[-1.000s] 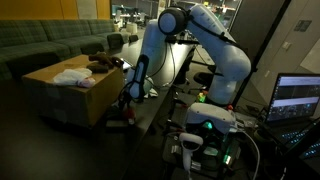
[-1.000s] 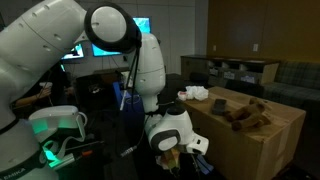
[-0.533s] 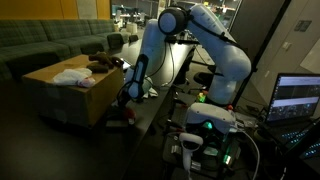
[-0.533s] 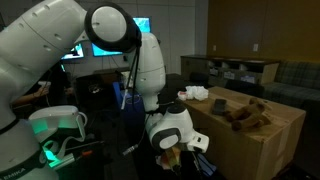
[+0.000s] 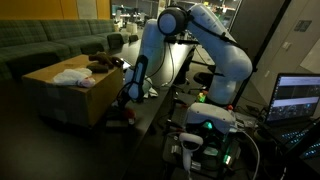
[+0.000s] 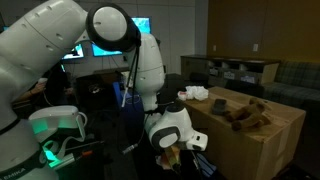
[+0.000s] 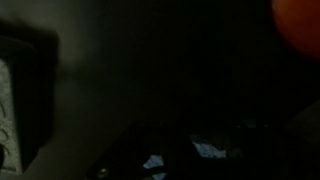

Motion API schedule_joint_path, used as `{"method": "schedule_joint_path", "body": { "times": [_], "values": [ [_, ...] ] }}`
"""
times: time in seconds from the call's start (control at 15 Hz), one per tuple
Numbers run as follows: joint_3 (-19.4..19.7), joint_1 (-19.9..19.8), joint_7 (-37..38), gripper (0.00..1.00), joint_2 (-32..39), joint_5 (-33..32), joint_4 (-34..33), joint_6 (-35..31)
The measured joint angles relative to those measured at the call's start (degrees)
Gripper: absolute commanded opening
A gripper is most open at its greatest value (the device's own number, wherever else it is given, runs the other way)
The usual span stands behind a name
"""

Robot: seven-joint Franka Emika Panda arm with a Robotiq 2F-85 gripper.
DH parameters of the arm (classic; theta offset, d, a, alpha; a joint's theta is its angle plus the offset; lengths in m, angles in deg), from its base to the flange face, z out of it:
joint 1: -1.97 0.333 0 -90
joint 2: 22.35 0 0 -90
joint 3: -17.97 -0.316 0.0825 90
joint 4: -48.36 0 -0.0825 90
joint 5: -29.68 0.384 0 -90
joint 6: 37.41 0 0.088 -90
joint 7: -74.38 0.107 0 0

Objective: Swap the things on the box with the things on the table

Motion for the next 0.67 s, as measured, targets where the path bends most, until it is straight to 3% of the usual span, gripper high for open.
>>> {"method": "schedule_joint_path", "body": {
  "times": [0.47,0.53,0.6,0.67],
  "values": [
    [2.27,1.16,-0.1,0.03,-2.36,0.0,4.97,-1.13],
    [2.46,1.21,-0.11,0.07,-2.97,0.0,5.93,-1.5],
    [2.61,1.25,-0.11,0.36,-3.42,0.0,6.62,-1.99],
    [2.62,1.25,-0.09,0.37,-3.77,0.0,6.99,-2.52]
  ]
}}
